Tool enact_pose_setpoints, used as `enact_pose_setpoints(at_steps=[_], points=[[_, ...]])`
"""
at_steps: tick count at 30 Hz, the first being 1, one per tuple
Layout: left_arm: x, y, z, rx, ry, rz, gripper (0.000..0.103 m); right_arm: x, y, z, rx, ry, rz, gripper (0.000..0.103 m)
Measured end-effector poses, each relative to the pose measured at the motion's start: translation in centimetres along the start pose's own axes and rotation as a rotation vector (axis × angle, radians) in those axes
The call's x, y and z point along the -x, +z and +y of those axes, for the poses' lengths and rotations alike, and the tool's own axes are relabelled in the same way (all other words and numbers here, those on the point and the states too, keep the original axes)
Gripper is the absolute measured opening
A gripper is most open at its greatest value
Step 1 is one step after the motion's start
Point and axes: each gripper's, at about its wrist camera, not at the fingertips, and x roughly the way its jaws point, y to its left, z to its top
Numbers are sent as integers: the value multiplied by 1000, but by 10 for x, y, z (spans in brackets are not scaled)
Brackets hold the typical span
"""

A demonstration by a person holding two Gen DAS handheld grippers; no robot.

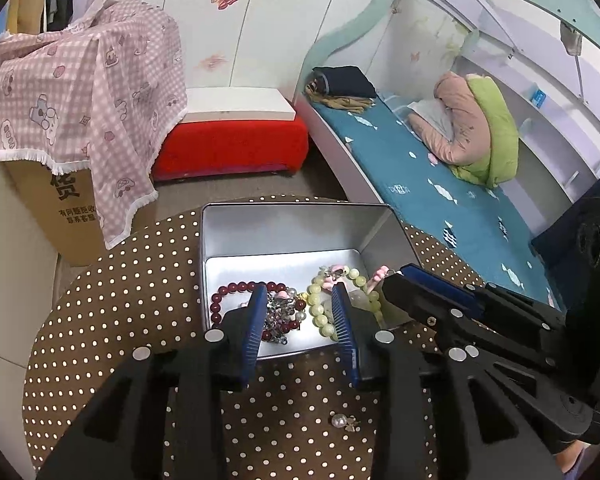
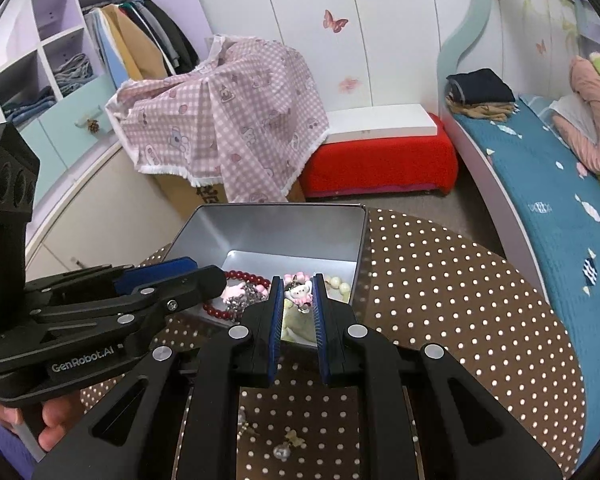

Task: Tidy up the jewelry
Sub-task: 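Carry both pink charms into the grey box and open both grippers, then move both open grippers back to the pearl earrings on the table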

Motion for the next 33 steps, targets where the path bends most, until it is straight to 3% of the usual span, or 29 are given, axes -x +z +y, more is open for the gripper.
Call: enact_pose_setpoints(at_steps=[8, 10, 12, 16, 18, 26, 33], points=[[12, -5, -5, 2, -6, -11, 32, 10, -3, -5, -25, 1, -13, 17], [19, -7, -7, 4, -8, -23, 43, 16, -4, -5, -27, -2, -19, 18], [30, -12, -10, 2, 3, -58, 50, 22, -6, -5, -28, -4, -21, 25], [48, -22, -19, -27, 17, -90, 52, 39, -13, -3, -15, -22, -42, 43], [56, -28, -23, -35, 19, -103, 62, 50, -20, -3, -6, -32, -54, 45], [67, -63, -31, -31, 4, -106, 63, 75, -55, -10, 1, -78, -45, 48], [43, -90, -34, -37, 34, -44, 63, 71, -88, -22, -19, -80, 7, 49]])
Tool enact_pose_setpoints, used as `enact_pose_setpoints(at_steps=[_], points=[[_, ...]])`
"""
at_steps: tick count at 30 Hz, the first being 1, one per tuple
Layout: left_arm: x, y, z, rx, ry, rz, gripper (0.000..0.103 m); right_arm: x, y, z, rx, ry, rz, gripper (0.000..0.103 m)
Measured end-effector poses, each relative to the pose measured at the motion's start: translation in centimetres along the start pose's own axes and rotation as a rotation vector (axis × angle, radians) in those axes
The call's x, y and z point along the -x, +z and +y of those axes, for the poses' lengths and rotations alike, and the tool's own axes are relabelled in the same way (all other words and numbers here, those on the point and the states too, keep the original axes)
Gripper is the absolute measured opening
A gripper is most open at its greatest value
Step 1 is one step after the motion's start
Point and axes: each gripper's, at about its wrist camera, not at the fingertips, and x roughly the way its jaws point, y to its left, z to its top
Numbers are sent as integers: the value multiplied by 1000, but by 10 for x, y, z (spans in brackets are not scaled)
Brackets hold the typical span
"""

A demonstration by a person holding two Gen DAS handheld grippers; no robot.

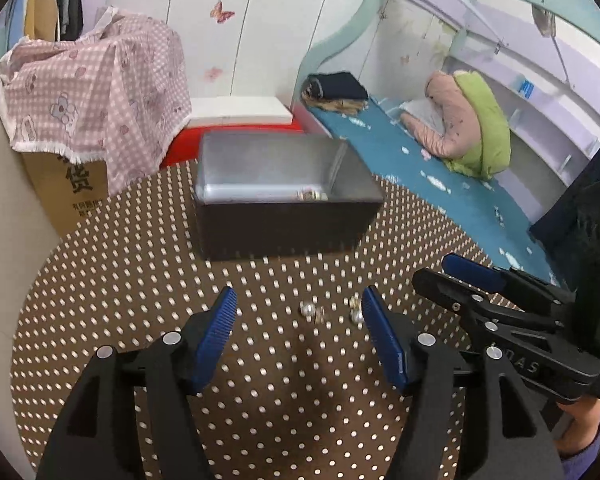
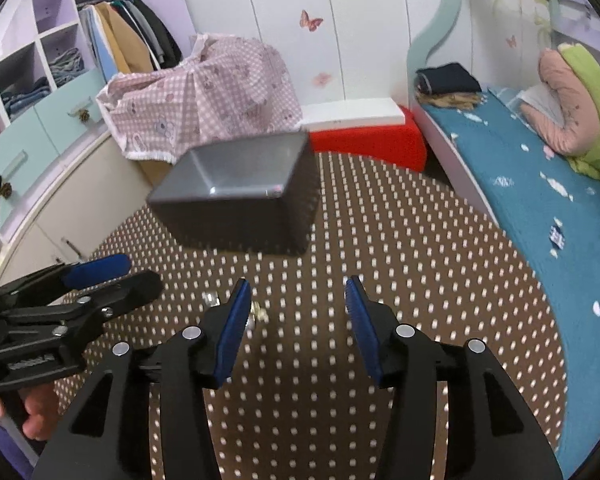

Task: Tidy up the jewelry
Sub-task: 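Move both open grippers back to the pearl earrings on the table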

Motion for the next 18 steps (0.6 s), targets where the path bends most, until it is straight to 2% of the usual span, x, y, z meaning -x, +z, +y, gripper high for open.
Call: enact_pose_setpoints(at_steps=[8, 14, 18], points=[[-33, -15, -7, -16, 35, 62, 63, -10, -16, -11, -29, 6, 34, 49], [-47, -13, -9, -22, 45, 71, 62, -18, -20, -17, -43, 18, 49, 49], [-52, -11, -16, -65, 79, 66, 60, -22, -20, -18, -47, 24, 54, 49]])
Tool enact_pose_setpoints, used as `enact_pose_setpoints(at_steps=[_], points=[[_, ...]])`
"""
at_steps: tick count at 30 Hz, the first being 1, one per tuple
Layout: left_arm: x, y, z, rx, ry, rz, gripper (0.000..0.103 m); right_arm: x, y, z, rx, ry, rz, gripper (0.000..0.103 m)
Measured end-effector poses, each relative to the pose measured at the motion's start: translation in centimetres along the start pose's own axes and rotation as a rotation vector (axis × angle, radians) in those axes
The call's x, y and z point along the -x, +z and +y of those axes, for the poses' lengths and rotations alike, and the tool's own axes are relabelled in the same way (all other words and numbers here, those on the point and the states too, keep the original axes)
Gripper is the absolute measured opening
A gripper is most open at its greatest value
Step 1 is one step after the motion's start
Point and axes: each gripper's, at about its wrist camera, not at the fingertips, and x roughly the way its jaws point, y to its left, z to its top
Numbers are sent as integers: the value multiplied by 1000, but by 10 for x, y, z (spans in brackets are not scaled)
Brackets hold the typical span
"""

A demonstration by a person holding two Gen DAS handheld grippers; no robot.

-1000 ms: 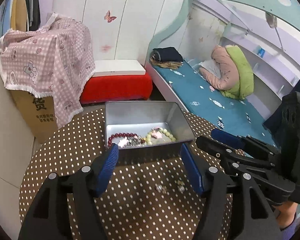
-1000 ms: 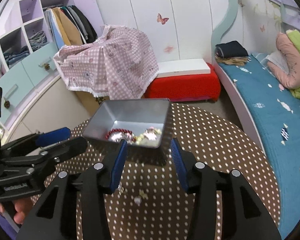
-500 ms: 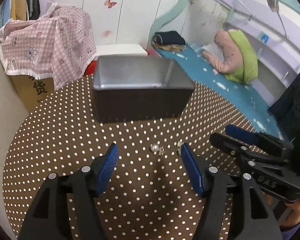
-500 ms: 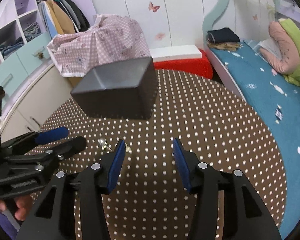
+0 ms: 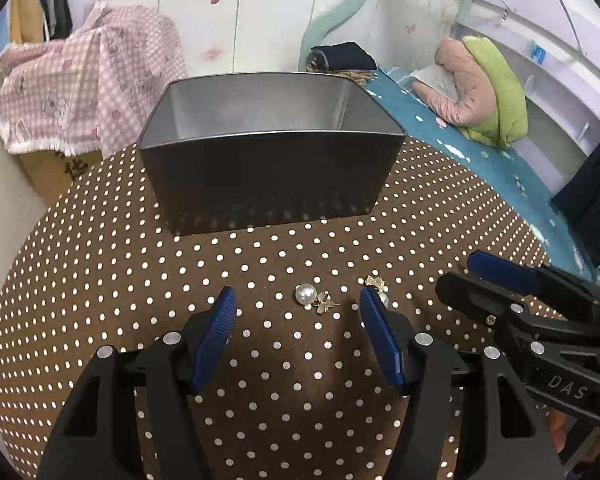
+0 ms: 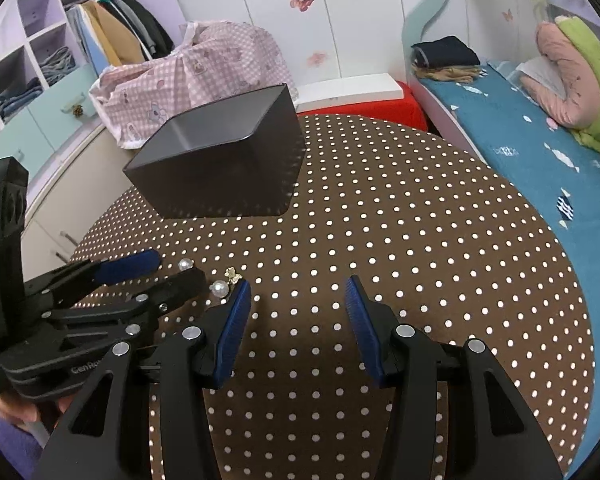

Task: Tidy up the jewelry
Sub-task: 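Move both open grippers back to the pearl earrings on the table, then grasp a pearl earring with the left gripper while the right grasps another earring, then carry both pearl earrings into the grey box and open both grippers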

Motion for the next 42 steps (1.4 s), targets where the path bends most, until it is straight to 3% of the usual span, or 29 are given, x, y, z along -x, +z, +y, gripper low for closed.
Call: enact_pose_setpoints(at_steps=[5, 10, 17, 18, 20, 27, 30, 32, 42], points=[[-2, -3, -10, -72, 73, -9, 41, -4, 1, 2, 6, 8, 8, 49], [-1, -2, -10, -71, 71, -15, 9, -8, -1, 10, 20, 17, 19, 49], [4, -3, 13, 3, -16, -7, 7, -14, -1, 26, 63, 18, 32, 49], [5, -4, 15, 9, -20, -8, 1, -15, -1, 29, 70, 19, 35, 49], [8, -6, 24, 30, -37, -6, 1, -19, 1, 38, 84, 21, 38, 49], [16, -12, 38, 54, -55, -12, 1, -29, 2, 62, 168, -49, 37, 47], [21, -11, 38, 52, -63, -20, 1, -32, 3, 67, 191, -68, 38, 30], [24, -11, 37, 49, -63, -26, 1, -34, 3, 70, 197, -78, 40, 14], [44, 0, 34, 37, -80, -72, 1, -17, 10, 69, 200, -59, 7, 11]])
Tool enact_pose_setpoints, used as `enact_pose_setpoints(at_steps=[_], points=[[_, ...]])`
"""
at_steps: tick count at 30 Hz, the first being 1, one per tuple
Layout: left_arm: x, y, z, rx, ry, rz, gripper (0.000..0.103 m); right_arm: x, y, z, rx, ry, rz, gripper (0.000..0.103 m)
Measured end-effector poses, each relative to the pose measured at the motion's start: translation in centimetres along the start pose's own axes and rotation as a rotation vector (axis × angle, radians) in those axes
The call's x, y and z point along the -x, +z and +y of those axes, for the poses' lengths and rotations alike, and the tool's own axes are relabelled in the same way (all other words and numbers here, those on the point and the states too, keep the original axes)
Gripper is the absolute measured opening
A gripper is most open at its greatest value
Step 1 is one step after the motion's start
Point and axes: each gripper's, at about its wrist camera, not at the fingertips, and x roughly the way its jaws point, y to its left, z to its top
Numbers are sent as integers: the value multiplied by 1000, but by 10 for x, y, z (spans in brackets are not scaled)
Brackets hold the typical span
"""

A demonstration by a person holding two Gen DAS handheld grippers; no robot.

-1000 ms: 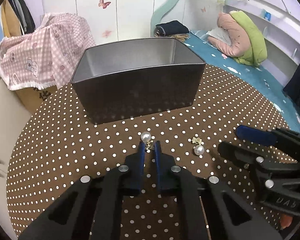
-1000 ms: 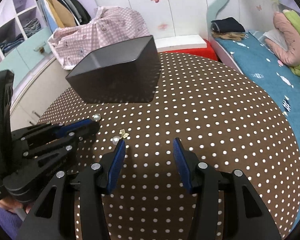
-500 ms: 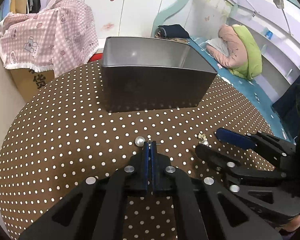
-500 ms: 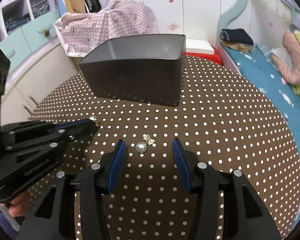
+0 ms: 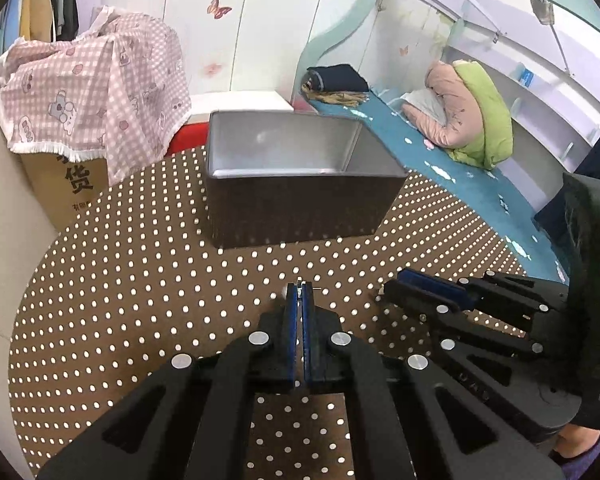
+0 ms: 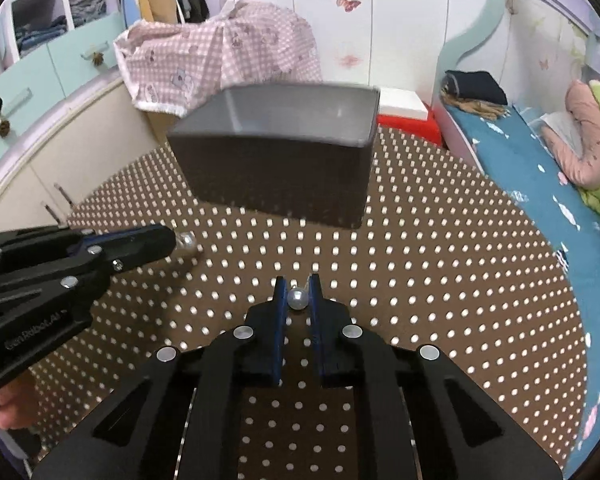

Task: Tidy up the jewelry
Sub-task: 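Carry both pearl earrings into the grey box and open both grippers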

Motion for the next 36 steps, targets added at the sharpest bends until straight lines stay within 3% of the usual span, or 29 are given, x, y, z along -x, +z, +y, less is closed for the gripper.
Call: enact_pose_setpoints(at_steps=[9, 15, 21, 33, 36], points=[[26, 29, -5, -4, -60, -71, 1, 47, 39, -14, -29, 38, -124, 12], [28, 64, -11, -41, -38, -115, 1, 57, 76, -15, -21, 35, -180, 12], [-5, 91, 4, -10, -28, -56, 1, 35, 101, -17, -46, 63, -160, 12], [-40, 90, 22, 28, 1, 19, 3, -10, 103, -19, -72, 78, -97, 12], [-42, 89, 24, 38, 15, 20, 25, -16, 102, -20, -76, 77, -91, 12]])
